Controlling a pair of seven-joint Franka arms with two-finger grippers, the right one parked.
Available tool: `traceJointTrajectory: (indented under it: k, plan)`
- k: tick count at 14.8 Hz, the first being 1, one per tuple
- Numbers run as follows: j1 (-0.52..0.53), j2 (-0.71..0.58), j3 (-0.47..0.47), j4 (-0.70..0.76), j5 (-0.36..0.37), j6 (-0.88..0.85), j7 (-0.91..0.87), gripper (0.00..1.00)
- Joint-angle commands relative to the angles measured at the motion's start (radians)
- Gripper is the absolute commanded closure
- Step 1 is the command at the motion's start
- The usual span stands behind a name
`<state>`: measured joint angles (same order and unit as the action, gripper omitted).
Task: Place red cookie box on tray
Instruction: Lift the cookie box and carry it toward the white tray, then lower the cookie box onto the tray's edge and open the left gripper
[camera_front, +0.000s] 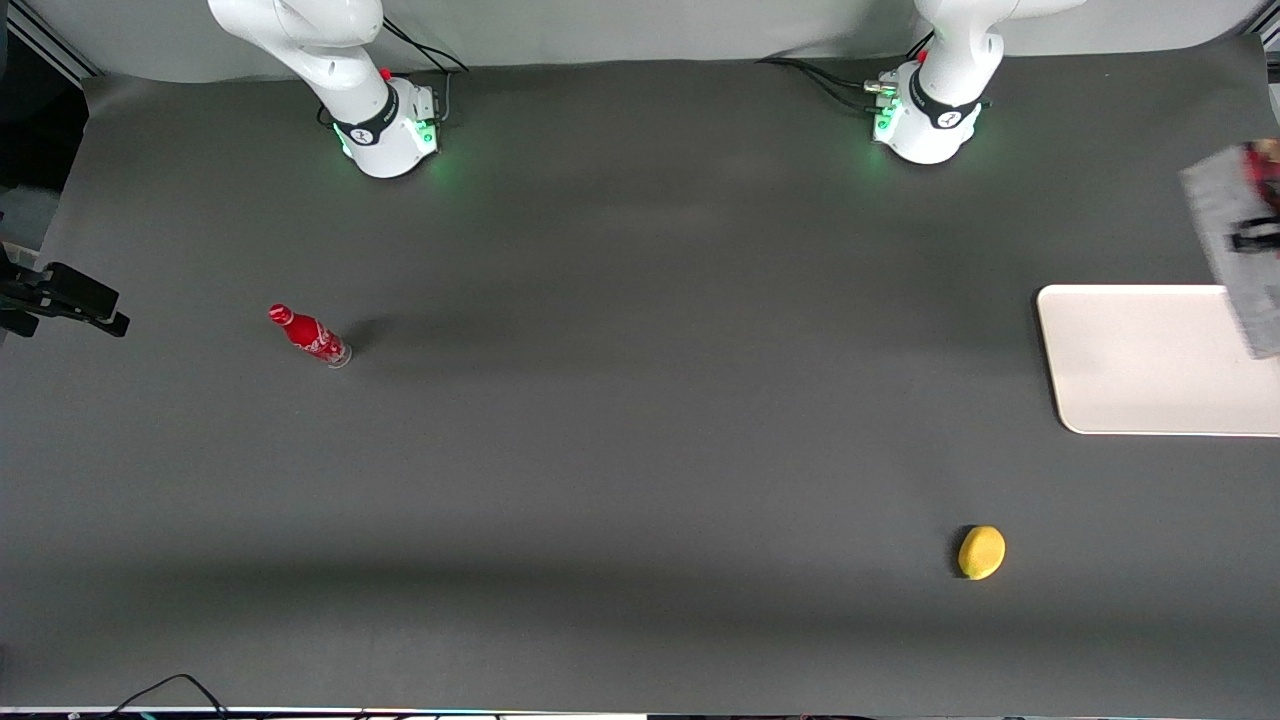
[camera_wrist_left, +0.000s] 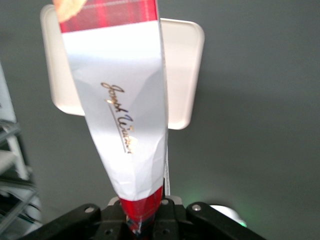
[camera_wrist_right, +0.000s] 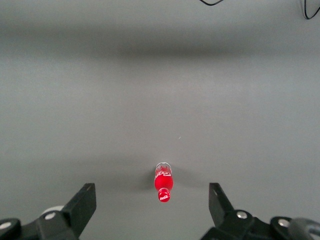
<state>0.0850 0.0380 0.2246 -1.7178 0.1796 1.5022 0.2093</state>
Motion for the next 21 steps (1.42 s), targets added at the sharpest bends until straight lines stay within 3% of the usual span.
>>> traceJointTrajectory:
  k: [1, 3, 4, 8, 11, 17, 18, 19, 21]
  plan:
    - [-0.01, 0.245, 0.184, 0.185, 0.011, 0.105, 0.309, 1.0]
    - [0.013, 0.319, 0.257, 0.164, 0.001, 0.252, 0.404, 1.0]
    - [0.03, 0.363, 0.281, 0.153, -0.037, 0.323, 0.462, 1.0]
    - [0.067, 0.598, 0.423, 0.146, -0.34, 0.55, 0.758, 1.0]
    - [0.099, 0.692, 0.427, 0.075, -0.52, 0.718, 0.909, 1.0]
    - [0.119, 0.709, 0.427, -0.005, -0.586, 0.808, 0.98, 1.0]
    - [0.116, 0.709, 0.427, -0.005, -0.588, 0.806, 0.981, 0.06]
    - [0.114, 0.706, 0.427, -0.003, -0.591, 0.797, 0.98, 0.0]
    - [0.105, 0.695, 0.429, 0.004, -0.591, 0.787, 0.978, 0.0]
